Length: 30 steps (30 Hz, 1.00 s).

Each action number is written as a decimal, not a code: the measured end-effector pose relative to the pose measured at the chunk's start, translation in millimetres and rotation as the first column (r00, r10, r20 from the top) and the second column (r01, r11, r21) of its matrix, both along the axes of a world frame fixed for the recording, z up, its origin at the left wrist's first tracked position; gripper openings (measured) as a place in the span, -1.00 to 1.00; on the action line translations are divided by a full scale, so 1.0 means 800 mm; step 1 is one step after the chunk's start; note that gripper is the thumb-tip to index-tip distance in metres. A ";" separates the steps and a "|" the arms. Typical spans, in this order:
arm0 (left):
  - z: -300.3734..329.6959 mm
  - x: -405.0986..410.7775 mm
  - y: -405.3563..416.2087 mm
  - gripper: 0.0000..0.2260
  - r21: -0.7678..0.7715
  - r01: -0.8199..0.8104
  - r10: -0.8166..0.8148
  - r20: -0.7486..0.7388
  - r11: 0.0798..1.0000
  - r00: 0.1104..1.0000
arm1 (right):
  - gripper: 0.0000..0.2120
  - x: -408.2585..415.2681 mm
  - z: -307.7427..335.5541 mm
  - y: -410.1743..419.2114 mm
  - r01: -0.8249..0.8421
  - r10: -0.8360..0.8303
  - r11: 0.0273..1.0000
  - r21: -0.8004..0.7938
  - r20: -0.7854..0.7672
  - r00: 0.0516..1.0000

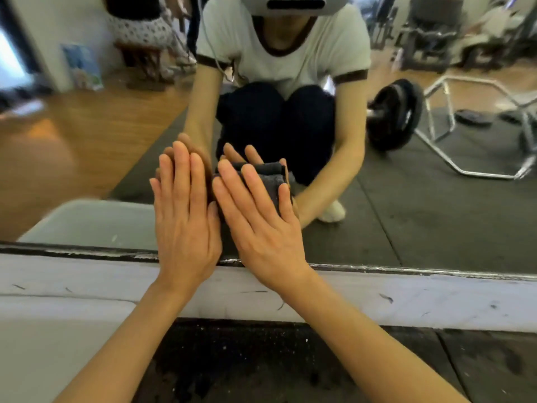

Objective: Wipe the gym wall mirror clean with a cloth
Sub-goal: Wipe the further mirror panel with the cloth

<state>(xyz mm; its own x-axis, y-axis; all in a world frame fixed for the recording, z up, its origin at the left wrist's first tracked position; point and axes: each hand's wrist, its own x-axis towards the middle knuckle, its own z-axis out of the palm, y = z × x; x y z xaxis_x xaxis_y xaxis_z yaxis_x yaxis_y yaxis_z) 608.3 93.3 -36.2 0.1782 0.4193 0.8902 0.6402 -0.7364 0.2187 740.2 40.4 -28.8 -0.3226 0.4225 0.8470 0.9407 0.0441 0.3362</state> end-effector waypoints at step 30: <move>0.020 0.086 -0.028 -0.40 0.195 0.068 -0.023 -0.220 0.978 0.975 | -0.43 0.109 -0.077 -0.078 0.057 -0.081 0.995 -0.080 -0.336 0.938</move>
<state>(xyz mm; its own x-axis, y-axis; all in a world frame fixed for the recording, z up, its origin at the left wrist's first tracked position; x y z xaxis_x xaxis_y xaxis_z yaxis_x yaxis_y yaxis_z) 677.0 70.8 -20.4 0.3893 0.2233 0.8936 0.6206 -0.7805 -0.0753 827.4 -22.3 -90.2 0.0100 0.4942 0.8693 0.9999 -0.0134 -0.0038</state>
